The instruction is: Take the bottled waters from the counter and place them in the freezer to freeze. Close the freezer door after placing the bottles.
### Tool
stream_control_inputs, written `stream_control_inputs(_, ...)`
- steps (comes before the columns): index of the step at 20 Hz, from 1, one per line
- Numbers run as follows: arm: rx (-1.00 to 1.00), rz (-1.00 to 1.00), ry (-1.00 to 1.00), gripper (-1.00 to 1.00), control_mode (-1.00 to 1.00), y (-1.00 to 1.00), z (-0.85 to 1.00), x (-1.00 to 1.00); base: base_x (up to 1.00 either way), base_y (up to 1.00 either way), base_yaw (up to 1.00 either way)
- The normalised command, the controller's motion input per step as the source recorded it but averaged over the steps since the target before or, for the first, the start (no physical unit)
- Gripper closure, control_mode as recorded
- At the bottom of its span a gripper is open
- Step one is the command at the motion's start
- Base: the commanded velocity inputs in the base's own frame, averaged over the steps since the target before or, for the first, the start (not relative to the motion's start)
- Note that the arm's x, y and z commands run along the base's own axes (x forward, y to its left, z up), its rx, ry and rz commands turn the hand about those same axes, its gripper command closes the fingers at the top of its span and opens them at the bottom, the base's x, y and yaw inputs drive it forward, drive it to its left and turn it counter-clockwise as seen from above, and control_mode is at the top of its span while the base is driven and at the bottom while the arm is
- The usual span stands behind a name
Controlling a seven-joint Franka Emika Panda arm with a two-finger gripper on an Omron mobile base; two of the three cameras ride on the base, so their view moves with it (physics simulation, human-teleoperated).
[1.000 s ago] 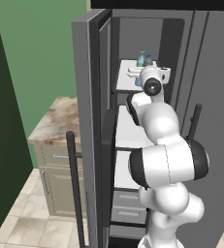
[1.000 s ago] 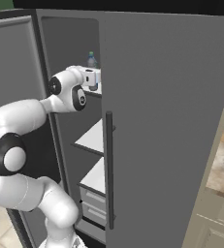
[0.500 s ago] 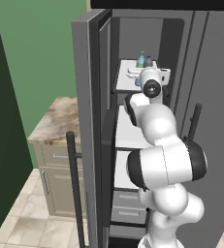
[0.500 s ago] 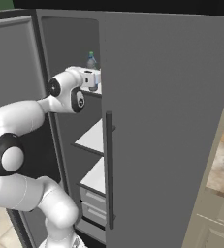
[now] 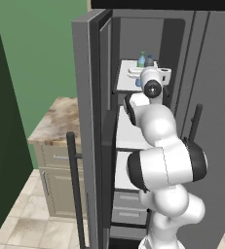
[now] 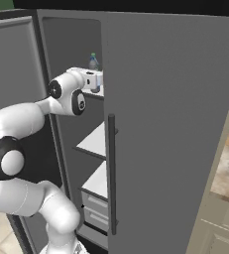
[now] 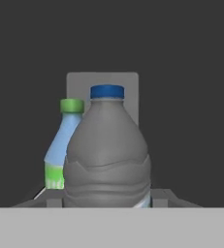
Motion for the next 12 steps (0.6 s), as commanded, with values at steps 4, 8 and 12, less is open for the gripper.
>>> stream_control_inputs(4, 0.0, 0.0, 0.0, -1.0, -1.0, 0.0, 0.0, 0.0, 0.0, 0.0, 0.0)
stream_control_inputs(8, 0.0, 0.0, 0.0, -1.0, -1.0, 0.0, 0.0, 0.0, 0.0, 0.0, 0.0)
stream_control_inputs(12, 0.0, 0.0, 0.0, -1.0, -1.0, 0.0, 0.0, 0.0, 0.0, 0.0, 0.0)
